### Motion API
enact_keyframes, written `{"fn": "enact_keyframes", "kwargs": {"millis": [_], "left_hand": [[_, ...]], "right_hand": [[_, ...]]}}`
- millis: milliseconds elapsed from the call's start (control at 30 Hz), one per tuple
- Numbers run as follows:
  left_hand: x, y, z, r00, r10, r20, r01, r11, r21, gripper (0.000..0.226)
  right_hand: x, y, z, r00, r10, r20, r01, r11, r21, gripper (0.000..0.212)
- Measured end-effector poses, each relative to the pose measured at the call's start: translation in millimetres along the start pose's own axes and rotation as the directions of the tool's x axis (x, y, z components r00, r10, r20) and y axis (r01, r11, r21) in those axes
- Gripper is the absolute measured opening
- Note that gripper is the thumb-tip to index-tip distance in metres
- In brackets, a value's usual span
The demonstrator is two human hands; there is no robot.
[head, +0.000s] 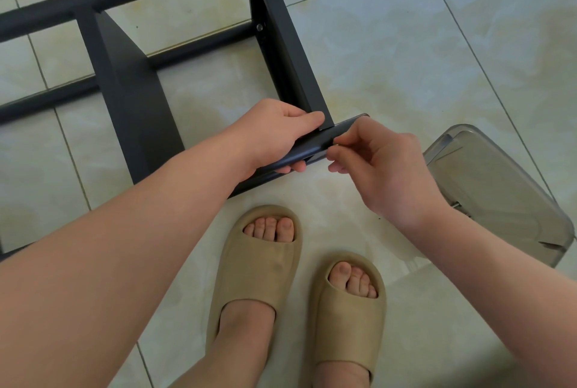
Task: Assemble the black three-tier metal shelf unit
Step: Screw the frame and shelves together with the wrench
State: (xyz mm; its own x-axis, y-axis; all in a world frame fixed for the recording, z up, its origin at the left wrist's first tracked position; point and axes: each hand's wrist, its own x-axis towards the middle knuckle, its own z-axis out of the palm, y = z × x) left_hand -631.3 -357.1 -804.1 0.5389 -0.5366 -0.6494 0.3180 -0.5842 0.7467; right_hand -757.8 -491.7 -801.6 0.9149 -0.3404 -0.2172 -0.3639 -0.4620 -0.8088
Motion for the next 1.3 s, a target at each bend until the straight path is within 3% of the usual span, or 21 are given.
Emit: {"fn": "enact_keyframes", "kwargs": {"millis": [267, 433, 600, 767, 1033, 1167, 1300], "left_hand": [[0.0, -0.6, -0.8, 1.0, 0.006, 0.016, -0.007, 1.0, 0.005, 0.036], [-0.4, 0.3, -0.7, 1.0, 0.0, 0.009, 0.0, 1.0, 0.002, 0.035], [-0.9, 1.3, 1.3, 1.0, -0.008, -0.013, 0.008, 1.0, 0.006, 0.032], [0.0, 1.5, 1.6, 1.0, -0.01, -0.022, 0.01, 1.0, 0.007, 0.033], [1.8, -0.8, 0.3, 1.0, -0.01, -0.007, 0.01, 1.0, -0.017, 0.032], [1.2, -0.8, 0.5, 1.0, -0.001, -0.008, 0.001, 1.0, -0.002, 0.035], [1.0, 0.0, 1.2, 1.0, 0.0, -0.012, 0.0, 1.0, -0.002, 0.035]], "right_hand": [[2.8, -11.9, 7.7, 0.975, 0.22, -0.017, -0.22, 0.975, 0.04, 0.025], [6.2, -16.7, 8.9, 0.905, 0.415, 0.088, -0.416, 0.826, 0.38, 0.029], [7.8, -10.9, 4.7, 0.965, 0.262, 0.033, -0.264, 0.954, 0.142, 0.026], [9.0, -8.7, 4.3, 0.972, 0.235, 0.028, -0.237, 0.963, 0.128, 0.026], [4.7, -2.9, -5.1, 0.993, 0.083, 0.081, -0.077, 0.995, -0.065, 0.019], [0.3, -6.5, 7.4, 0.973, 0.227, 0.034, -0.229, 0.965, 0.128, 0.022], [-4.0, -17.6, 15.4, 0.91, 0.409, 0.076, -0.406, 0.834, 0.373, 0.028]]}}
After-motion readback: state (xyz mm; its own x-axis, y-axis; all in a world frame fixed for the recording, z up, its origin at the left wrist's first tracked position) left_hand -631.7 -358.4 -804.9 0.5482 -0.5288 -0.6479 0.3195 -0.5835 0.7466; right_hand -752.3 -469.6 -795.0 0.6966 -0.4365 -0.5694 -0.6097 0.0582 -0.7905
